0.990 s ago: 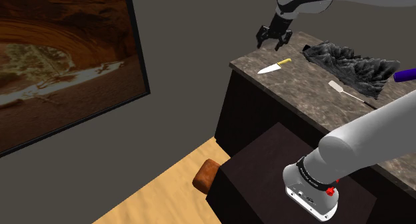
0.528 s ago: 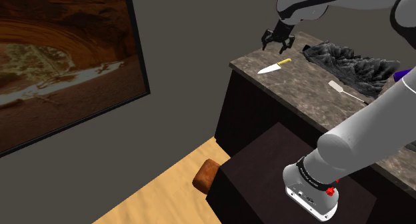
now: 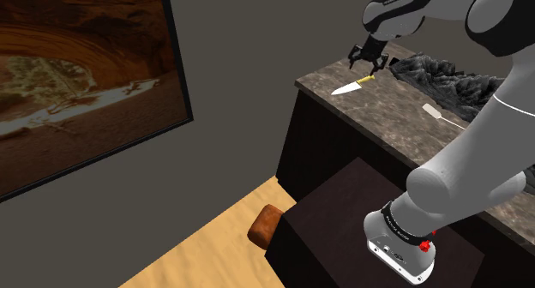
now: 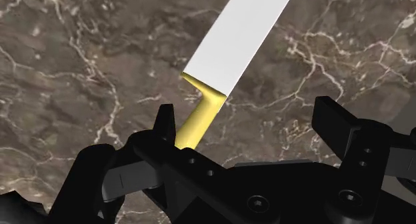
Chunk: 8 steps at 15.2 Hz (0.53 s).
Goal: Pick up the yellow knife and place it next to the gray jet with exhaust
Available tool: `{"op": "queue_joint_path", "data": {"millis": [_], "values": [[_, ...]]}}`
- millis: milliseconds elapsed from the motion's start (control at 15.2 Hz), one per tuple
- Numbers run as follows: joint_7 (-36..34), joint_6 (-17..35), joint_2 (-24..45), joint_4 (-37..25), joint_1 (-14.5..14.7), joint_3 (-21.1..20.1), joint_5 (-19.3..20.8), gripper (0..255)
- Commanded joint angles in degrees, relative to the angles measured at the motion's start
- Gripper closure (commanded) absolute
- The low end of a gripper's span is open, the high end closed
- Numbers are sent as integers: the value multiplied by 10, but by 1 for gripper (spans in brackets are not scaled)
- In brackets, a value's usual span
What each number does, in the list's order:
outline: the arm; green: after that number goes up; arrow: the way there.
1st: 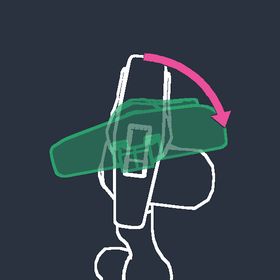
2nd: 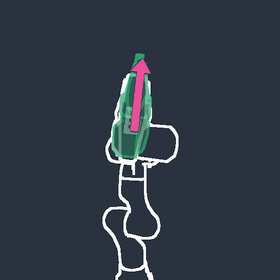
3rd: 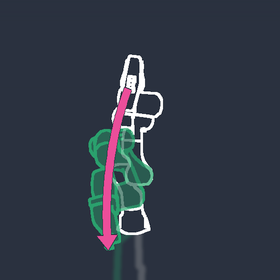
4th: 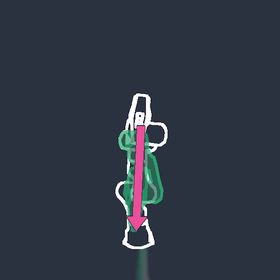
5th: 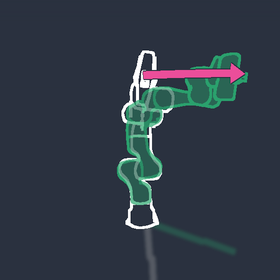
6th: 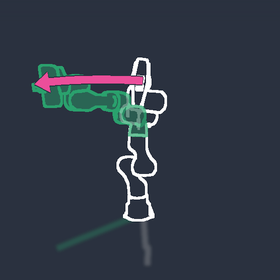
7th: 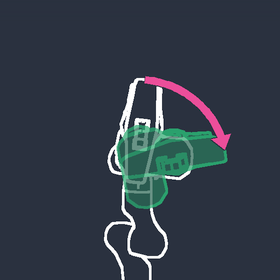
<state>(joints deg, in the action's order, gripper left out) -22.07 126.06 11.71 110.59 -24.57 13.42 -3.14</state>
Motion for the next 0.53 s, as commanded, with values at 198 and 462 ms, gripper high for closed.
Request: {"op": "queue_joint_path", "data": {"millis": [198,462], "values": [[-8,25,37,-7,-12,7,-11,0],[-4,51,55,1,-14,5,-18,0]]}}
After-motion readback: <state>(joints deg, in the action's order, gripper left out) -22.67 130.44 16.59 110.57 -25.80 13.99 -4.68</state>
